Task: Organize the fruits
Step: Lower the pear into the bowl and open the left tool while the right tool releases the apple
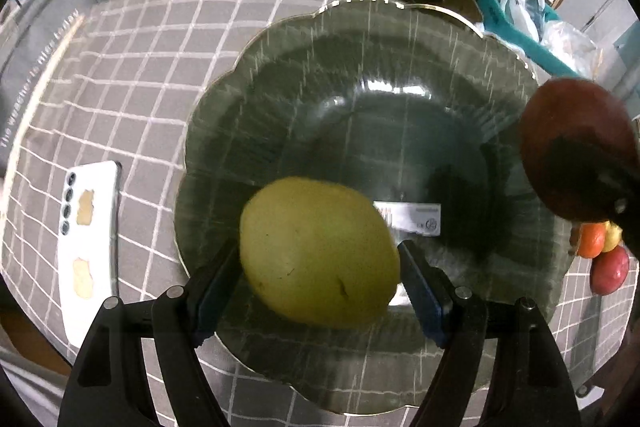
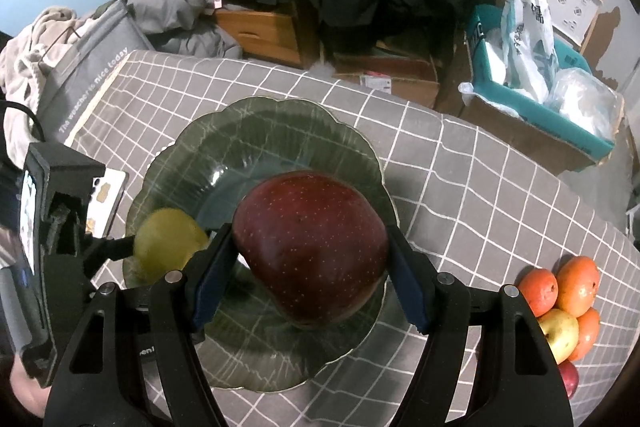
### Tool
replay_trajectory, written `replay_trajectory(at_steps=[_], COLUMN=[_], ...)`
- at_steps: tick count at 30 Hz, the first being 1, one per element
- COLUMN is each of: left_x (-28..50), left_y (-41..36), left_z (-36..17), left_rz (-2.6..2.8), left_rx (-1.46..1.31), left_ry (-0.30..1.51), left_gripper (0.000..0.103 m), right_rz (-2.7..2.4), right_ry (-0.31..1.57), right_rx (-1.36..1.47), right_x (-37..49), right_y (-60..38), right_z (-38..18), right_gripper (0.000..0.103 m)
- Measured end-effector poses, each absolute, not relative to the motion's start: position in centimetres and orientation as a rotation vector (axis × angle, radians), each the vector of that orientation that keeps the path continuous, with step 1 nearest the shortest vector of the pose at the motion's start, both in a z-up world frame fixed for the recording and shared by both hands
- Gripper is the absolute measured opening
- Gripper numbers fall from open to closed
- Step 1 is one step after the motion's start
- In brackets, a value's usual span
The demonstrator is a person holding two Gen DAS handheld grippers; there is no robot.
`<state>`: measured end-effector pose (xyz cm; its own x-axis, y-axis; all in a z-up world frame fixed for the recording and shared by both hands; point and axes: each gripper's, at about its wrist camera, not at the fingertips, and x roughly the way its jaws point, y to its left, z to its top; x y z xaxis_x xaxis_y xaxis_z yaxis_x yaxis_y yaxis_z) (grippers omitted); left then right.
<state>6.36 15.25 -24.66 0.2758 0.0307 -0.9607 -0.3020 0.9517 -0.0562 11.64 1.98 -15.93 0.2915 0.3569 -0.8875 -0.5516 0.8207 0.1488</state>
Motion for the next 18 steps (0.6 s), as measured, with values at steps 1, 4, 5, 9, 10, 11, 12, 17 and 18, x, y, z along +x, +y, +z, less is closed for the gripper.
replay_trajectory(at_steps=[1,4,5,9,10,11,12,17,18], left_x=[6.5,6.4,6.3,5.8,5.6,5.4,5.2,4.1,3.9], left_y=[15.2,15.2,15.3,15.7,15.8,16.1,16.4,17.6,17.7], left_z=[-24.3,-23.2,-23.1,-22.3,-22.2,-22.0,-22.0,-21.6,-21.5], left_rz=[0.222,0.214,0.217,0.249,0.254,0.257,0.263,0.311,0.318], left_rx=[-0.246,-0.259,-0.255,-0.235,-0.236,-0.240,-0.243,-0.256,-0.257], left_ry=[1.261,1.226,1.227,1.223,1.225,1.224,1.222,1.228,1.226], left_gripper=[0.087,0.090,0.090,0.090,0.090,0.090,0.090,0.090,0.090], right_rz=[0.612,0.614,0.615,0.618,0.619,0.621,0.621,0.618,0.619], right_ry=[1.123,1.125,1.126,1.140,1.147,1.158,1.162,1.185,1.189], right_rx=[-0.198,-0.197,-0.196,-0.197,-0.198,-0.199,-0.198,-0.200,-0.199], right_x=[11.7,11.7,11.7,11.7,11.7,11.8,11.8,11.7,11.7], right_y=[2.0,2.1,2.1,2.2,2.3,2.3,2.3,2.4,2.4], right_z=[-15.9,-16.0,-16.1,-16.4,-16.6,-16.8,-16.9,-17.7,-17.8], right_gripper=[0.073,0.073,0.073,0.073,0.073,0.073,0.073,0.073,0.073])
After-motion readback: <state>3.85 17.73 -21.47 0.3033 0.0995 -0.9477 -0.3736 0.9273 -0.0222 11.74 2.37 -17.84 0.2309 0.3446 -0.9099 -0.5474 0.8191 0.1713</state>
